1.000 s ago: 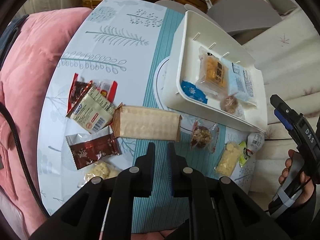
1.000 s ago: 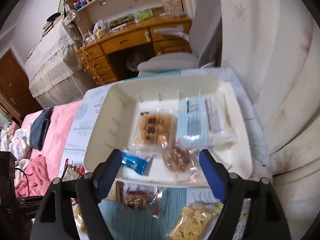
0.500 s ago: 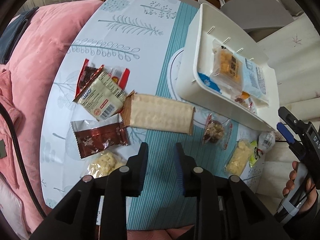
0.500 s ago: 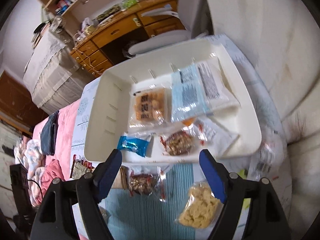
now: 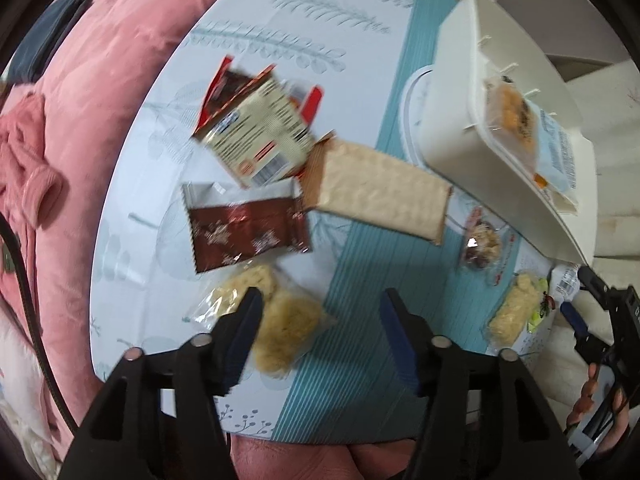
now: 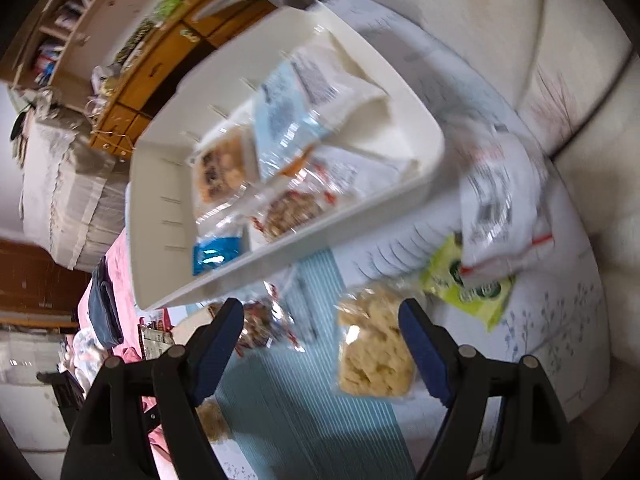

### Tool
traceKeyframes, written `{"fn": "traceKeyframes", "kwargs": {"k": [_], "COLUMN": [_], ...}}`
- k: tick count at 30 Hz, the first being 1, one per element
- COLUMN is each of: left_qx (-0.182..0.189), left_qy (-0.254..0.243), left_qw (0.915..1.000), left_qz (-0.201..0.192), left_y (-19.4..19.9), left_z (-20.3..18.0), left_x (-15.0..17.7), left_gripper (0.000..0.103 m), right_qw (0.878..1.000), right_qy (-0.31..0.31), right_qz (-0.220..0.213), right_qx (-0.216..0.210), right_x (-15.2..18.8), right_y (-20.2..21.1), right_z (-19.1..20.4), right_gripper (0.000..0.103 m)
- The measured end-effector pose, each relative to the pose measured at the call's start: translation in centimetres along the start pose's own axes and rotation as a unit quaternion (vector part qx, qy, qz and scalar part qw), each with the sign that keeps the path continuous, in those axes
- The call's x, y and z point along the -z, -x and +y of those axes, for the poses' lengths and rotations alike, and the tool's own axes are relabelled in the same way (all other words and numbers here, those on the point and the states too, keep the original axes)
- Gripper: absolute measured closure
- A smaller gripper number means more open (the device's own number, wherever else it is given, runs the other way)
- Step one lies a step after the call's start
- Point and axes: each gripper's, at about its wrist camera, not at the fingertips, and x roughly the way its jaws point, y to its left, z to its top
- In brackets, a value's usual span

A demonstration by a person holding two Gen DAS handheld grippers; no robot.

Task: Organize snacks
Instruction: 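Grasp a clear rice-cake bag with the left tool while the right grasps another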

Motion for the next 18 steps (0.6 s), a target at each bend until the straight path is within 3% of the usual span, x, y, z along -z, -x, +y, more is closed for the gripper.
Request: {"fn": "traceKeyframes", "kwargs": {"k": [3, 10, 18], "left_qx": [0.005, 0.008, 0.012], "left_qy": [0.023, 0.088, 0.128], "left_qw": [0.9996, 0.9946, 0.9898], "left_qz": [0.017, 0.055, 0.061], "left_y": [-0.8, -2.8, -3.7], "left_z": [0.9, 3.4, 4.6], "left_x": [0.2, 0.7, 1.2], "left_gripper": [0.027, 0.023, 0.016], "right_qw": [1.0, 0.996, 0.988], "right_qy": [-0.024, -0.054, -0.093], "right_qz": [0.02, 0.07, 0.121], "right_qx": [0.004, 0.027, 0.023], "right_x": [0.5, 1.5, 2.3], "right_y": [-0.8, -3.0, -5.2], "right_z": [-1.1, -2.9, -4.9], "right_gripper": [0.023, 0.023, 0.023]}}
